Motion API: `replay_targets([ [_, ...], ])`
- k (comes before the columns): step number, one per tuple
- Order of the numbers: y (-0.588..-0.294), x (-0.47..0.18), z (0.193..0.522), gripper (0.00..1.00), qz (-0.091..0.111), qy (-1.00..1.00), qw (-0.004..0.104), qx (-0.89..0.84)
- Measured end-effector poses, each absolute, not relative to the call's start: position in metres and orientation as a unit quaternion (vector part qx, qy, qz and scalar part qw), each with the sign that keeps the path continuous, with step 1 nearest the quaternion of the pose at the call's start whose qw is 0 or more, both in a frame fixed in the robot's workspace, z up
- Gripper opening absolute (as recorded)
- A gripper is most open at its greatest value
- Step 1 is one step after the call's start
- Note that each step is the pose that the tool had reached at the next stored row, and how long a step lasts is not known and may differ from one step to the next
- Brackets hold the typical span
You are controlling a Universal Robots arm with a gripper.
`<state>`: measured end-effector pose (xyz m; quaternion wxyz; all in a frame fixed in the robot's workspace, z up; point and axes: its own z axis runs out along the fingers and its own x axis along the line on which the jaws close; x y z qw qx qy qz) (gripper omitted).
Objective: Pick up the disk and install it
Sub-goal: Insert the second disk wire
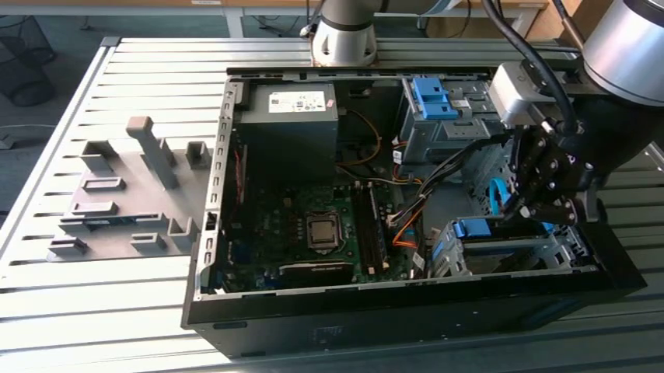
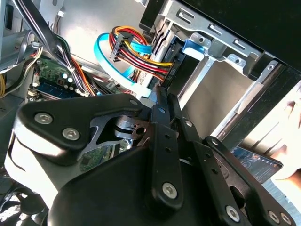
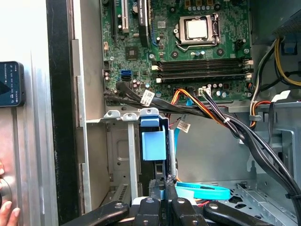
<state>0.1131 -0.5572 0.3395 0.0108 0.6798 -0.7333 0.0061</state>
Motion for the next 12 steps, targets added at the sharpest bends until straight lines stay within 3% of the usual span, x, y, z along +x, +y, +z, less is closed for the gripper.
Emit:
replay_targets([
  [12,-0.5552,0.1144,0.3380,0.16,-0.004,-0.736,0.010,0.677],
])
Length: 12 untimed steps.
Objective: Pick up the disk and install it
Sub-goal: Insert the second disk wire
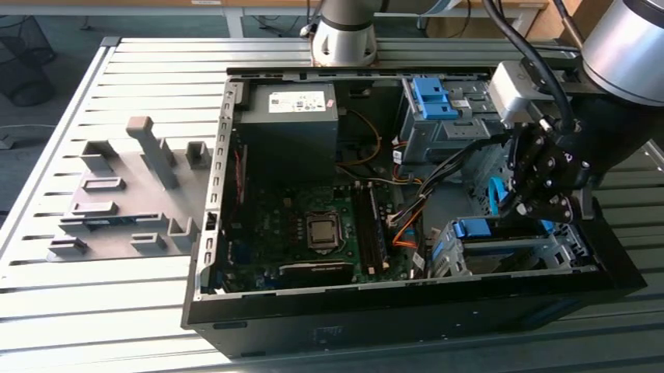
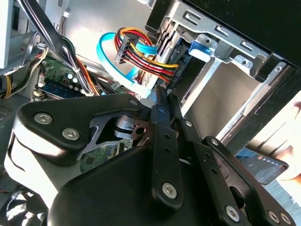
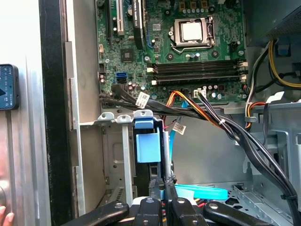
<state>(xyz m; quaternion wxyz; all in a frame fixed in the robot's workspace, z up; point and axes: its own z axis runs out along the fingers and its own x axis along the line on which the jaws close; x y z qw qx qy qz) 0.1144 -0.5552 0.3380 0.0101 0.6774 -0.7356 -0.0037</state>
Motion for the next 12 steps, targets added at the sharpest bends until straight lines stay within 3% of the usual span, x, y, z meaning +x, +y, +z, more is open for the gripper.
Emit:
replay_targets([
  [12,-0.5568,0.1168,0.3361,0.16,-0.005,-0.737,0.009,0.676],
])
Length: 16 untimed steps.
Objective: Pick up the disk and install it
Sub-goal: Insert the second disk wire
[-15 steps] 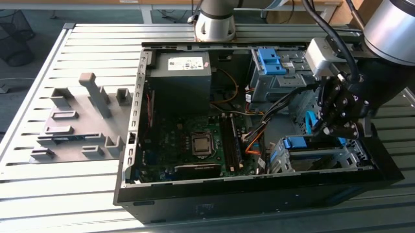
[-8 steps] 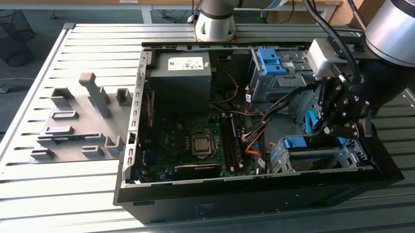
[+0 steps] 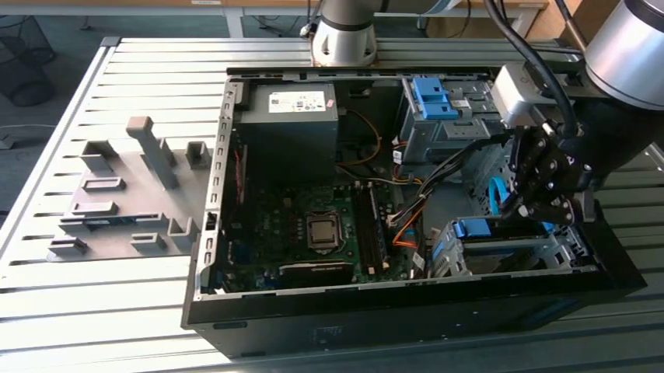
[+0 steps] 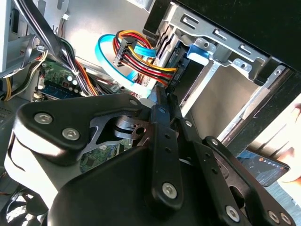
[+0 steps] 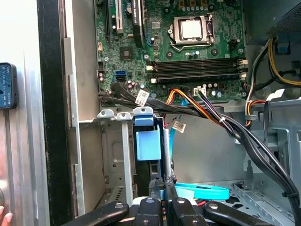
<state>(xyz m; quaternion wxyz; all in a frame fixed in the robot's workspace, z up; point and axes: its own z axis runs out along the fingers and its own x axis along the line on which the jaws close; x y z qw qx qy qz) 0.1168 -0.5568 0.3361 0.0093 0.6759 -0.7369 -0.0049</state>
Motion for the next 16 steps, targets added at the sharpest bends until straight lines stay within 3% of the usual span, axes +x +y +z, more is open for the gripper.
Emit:
replay_targets([
  [16,-0.5593,0.1168,0.3340,0.16,-0.006,-0.741,0.008,0.671],
])
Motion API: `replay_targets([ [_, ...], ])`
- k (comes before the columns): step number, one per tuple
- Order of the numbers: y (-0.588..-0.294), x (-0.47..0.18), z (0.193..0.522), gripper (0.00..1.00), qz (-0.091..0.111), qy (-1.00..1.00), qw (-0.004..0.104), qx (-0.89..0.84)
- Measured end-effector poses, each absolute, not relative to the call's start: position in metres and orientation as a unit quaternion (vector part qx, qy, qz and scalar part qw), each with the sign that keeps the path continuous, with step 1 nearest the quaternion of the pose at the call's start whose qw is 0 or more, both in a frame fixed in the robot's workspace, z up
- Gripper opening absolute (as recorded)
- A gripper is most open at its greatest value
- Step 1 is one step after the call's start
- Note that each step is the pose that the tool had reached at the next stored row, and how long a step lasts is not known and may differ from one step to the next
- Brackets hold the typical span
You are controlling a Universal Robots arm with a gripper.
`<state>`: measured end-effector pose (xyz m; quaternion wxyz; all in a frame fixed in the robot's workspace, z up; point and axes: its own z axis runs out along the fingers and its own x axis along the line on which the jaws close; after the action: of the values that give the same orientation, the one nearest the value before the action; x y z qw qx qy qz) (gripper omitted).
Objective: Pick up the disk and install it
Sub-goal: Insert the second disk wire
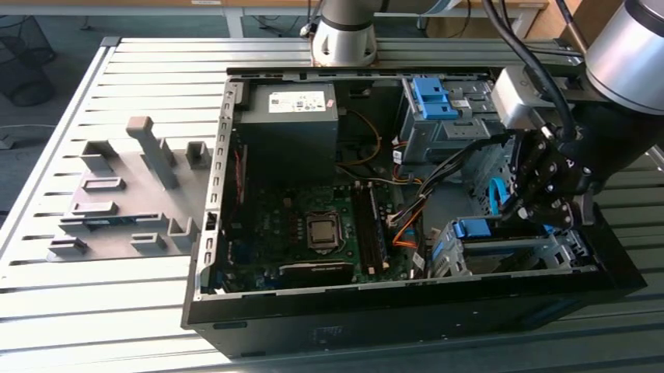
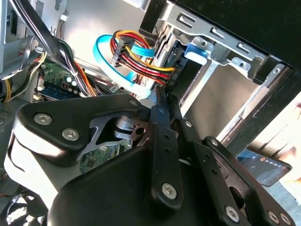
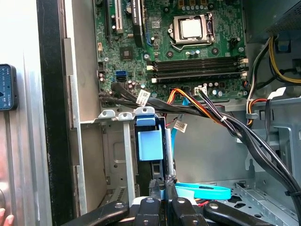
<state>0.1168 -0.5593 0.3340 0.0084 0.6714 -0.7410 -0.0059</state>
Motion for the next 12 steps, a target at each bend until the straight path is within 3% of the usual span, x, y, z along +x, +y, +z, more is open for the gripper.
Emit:
replay_targets([
  [12,-0.5608,0.1184,0.3291,0.16,-0.007,-0.742,0.008,0.671],
])
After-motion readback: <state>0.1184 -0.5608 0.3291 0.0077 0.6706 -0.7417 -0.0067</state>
